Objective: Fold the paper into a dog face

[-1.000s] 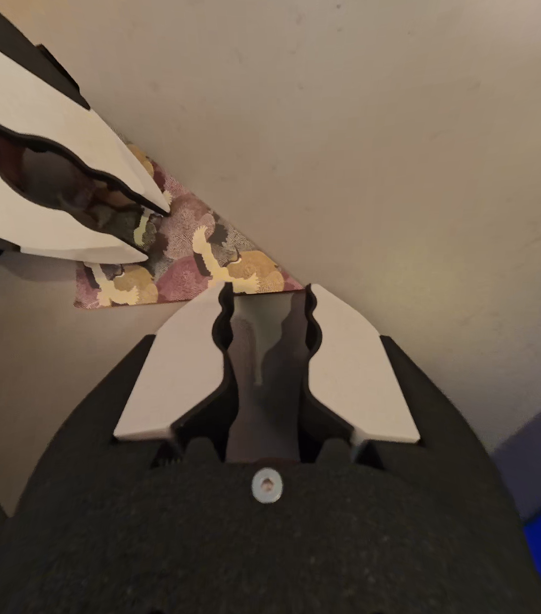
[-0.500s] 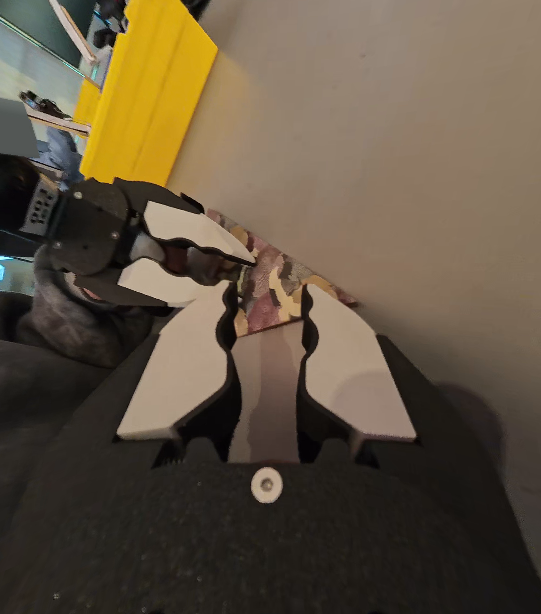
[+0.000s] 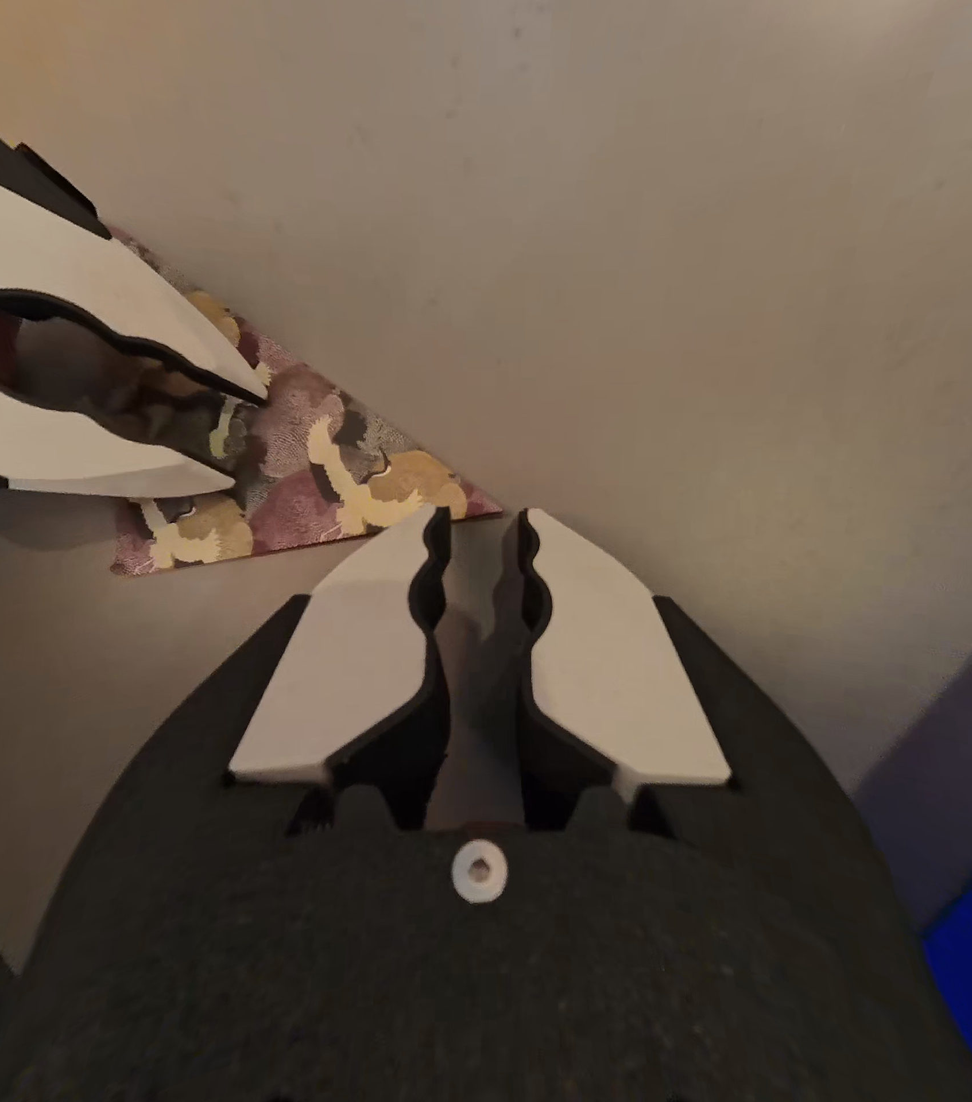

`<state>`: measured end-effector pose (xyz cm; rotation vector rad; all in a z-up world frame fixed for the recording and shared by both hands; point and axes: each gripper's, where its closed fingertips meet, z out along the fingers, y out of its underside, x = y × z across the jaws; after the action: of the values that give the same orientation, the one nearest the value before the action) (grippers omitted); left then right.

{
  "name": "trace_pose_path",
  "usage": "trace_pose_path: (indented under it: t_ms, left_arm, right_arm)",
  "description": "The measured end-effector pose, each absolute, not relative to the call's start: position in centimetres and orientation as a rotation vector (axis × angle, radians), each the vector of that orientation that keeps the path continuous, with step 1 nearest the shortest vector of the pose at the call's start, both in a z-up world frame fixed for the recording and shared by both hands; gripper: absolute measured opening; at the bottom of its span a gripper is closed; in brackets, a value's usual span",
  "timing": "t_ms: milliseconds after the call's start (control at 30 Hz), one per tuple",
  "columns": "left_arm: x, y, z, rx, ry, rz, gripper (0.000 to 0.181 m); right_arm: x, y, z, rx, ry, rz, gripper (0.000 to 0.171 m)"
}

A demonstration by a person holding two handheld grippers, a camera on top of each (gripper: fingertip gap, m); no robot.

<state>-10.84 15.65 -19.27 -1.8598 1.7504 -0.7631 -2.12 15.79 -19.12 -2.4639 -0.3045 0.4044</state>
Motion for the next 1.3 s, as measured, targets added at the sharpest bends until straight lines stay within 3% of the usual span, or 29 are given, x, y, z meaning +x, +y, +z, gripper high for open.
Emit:
trace_pose_path:
  t_ms: [367,1300]
  left_arm:
    - [-10.9,15.6,-19.3,-1.863,1.752,-0.770,0.027]
    - [-10.8,16.1,-19.3,-1.877,1.726,-0.724,0.020]
  right_arm:
    - [-1.8,15.7,-19.4,-2.504,-0.247,0.465,0.000]
    - [-8.4,13.6,-16.5,-2.292,-0.707,0.356,0.000]
